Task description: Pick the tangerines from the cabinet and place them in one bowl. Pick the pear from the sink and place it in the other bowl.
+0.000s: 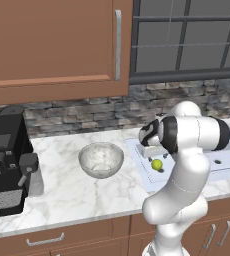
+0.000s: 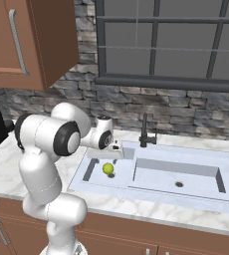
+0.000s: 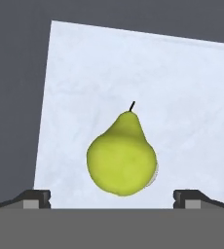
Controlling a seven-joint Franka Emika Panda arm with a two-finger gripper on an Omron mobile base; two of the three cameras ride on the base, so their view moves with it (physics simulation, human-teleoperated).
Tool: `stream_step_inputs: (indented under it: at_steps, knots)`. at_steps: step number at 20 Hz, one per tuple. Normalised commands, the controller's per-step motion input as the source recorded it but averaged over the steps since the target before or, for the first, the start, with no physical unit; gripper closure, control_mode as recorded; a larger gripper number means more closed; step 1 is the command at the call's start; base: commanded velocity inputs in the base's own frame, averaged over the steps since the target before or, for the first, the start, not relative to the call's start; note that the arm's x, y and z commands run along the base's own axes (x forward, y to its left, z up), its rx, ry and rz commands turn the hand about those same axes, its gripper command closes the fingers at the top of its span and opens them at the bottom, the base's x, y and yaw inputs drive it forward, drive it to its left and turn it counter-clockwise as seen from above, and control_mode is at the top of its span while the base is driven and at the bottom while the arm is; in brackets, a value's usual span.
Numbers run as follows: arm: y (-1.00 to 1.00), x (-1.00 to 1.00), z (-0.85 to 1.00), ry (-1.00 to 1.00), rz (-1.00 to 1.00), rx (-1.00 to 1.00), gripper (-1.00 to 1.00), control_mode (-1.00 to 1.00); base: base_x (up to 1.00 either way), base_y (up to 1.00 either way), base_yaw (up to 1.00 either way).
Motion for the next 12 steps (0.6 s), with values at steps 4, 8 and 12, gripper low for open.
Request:
stream_step_inputs:
  at_steps: [4, 8, 12]
  knots:
    - [0.00, 0.00, -0.10, 0.04, 0.00, 0.00, -1.00, -1.00, 0.00, 0.00, 0.00]
    - [0.00, 0.00, -0.12, 0.04, 0.00, 0.00, -1.00, -1.00, 0.00, 0.00, 0.00]
    - [0.00, 0.00, -0.12, 0.04, 0.00, 0.00, -1.00, -1.00, 0.00, 0.00, 0.00]
